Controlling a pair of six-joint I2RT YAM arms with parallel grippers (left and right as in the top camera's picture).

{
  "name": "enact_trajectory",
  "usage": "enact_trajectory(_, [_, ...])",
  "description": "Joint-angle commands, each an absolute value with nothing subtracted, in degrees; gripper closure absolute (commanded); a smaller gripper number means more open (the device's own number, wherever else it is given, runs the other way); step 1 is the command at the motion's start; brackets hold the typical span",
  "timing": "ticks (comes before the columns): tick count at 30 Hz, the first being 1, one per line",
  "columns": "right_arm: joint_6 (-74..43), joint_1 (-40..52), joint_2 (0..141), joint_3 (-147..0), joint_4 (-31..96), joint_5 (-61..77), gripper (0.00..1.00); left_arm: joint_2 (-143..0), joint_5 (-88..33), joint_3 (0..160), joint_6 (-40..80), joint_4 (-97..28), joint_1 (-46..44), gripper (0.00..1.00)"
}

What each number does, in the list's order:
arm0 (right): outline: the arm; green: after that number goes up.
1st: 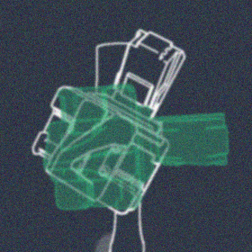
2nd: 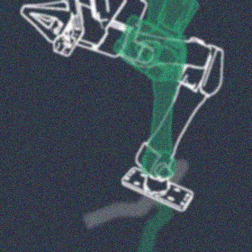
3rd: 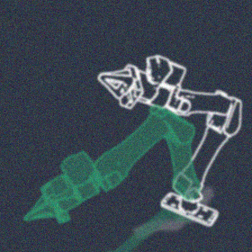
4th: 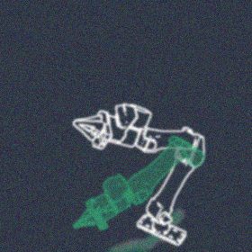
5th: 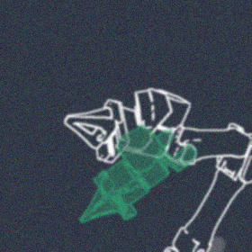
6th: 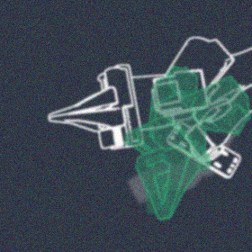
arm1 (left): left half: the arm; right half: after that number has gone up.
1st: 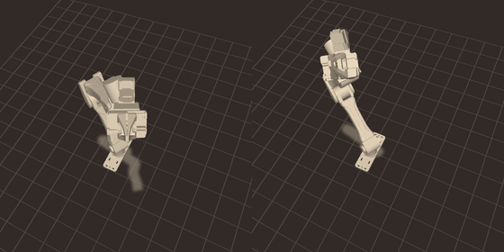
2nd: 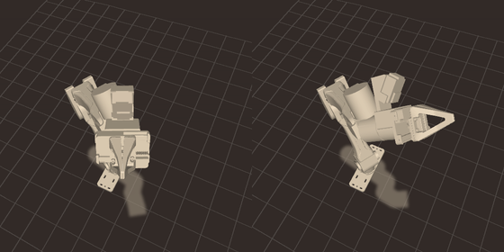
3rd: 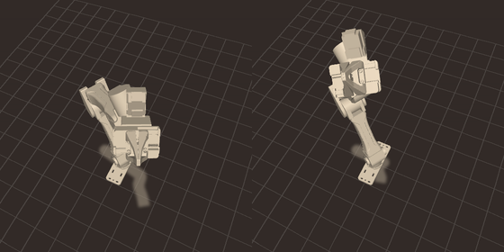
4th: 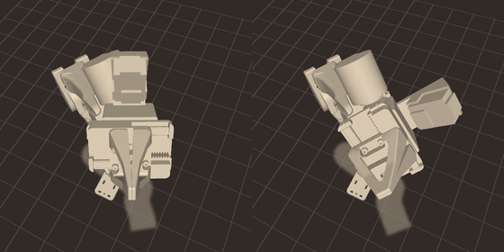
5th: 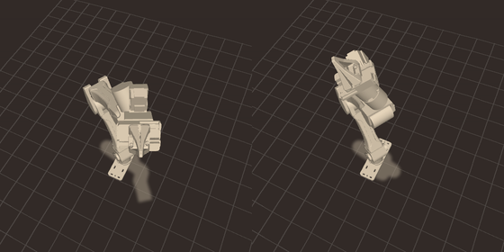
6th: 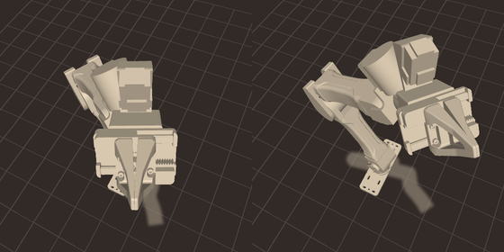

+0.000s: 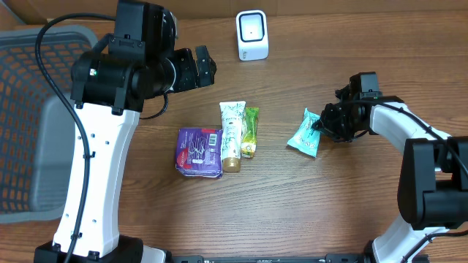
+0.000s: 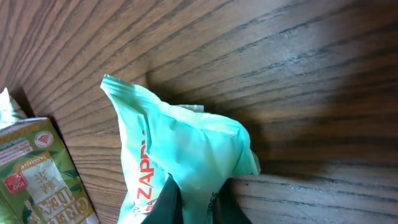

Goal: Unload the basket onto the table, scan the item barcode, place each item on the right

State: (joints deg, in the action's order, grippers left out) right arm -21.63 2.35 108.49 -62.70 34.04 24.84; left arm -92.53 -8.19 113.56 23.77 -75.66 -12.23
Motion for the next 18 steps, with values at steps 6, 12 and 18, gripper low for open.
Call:
enact_trajectory(6, [-23.83, 2.17, 104.47, -61.36, 41.3, 11.51, 0.96, -92.18, -8.4, 113.36, 22.7, -75.64, -11.92, 0.0])
enact_trajectory(12, [-31.55, 8.32, 94.28, -67.75, 58.17, -19.51, 0.96, -92.18, -8.38, 113.36, 22.68, -75.64, -11.92, 0.01])
enact_trajectory(18, [-44.1, 16.8, 95.64, -70.78, 73.36, -38.35, 0.96, -92.18, -8.38, 113.36, 22.7, -75.64, -11.92, 0.01])
